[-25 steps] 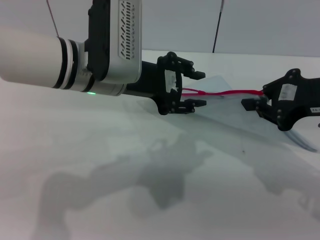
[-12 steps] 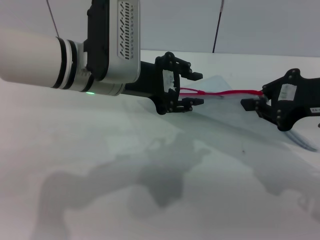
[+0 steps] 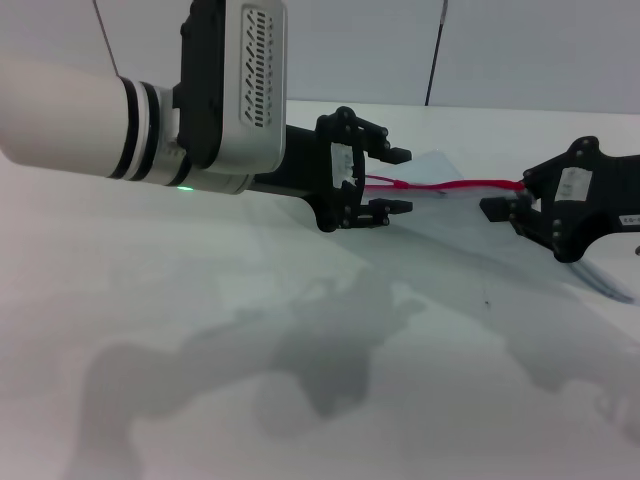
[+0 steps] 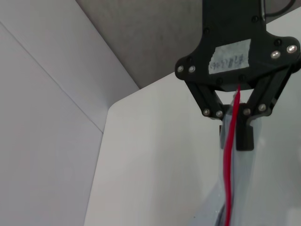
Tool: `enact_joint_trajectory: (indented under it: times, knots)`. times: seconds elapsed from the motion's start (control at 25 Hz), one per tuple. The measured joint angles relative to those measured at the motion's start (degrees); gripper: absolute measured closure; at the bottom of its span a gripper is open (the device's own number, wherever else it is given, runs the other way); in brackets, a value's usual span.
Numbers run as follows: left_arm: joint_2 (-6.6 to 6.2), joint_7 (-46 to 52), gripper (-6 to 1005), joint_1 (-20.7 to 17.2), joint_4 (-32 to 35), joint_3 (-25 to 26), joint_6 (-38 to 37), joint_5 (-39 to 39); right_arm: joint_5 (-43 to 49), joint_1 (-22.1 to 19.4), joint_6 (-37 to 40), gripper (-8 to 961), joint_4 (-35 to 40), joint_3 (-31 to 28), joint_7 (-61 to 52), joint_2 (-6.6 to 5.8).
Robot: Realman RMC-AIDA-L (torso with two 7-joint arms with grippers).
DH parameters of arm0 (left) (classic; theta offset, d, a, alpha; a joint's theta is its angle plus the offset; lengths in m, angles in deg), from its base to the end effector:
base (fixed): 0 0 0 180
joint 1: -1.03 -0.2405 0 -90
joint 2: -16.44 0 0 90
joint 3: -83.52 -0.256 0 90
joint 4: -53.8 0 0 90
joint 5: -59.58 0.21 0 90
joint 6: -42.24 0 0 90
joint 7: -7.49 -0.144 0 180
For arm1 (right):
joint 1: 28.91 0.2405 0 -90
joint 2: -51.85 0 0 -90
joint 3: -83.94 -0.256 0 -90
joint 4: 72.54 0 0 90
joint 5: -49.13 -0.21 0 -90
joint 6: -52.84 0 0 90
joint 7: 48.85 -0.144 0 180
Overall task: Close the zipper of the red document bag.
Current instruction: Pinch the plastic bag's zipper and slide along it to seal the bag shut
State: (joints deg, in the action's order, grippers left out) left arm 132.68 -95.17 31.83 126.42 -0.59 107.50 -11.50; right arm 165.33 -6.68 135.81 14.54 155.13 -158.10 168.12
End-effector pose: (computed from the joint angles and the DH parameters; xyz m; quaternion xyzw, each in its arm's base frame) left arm -0.1220 0.3715 -0.0141 -0.9587 0.1988 -0.0662 0.1921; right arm 0.1584 0.3386 0.0501 -0.9782 0.0695 0.0683 0.1833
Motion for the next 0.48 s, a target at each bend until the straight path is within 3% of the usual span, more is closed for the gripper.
enact_joint_trajectory:
  times: [0.48]
  knots:
    - [0.04, 0.0, 508, 0.3, -2.2, 0.3, 0.0, -0.1, 0.2, 0.0, -0.2, 906, -0.3, 0.0, 0.0, -0.08]
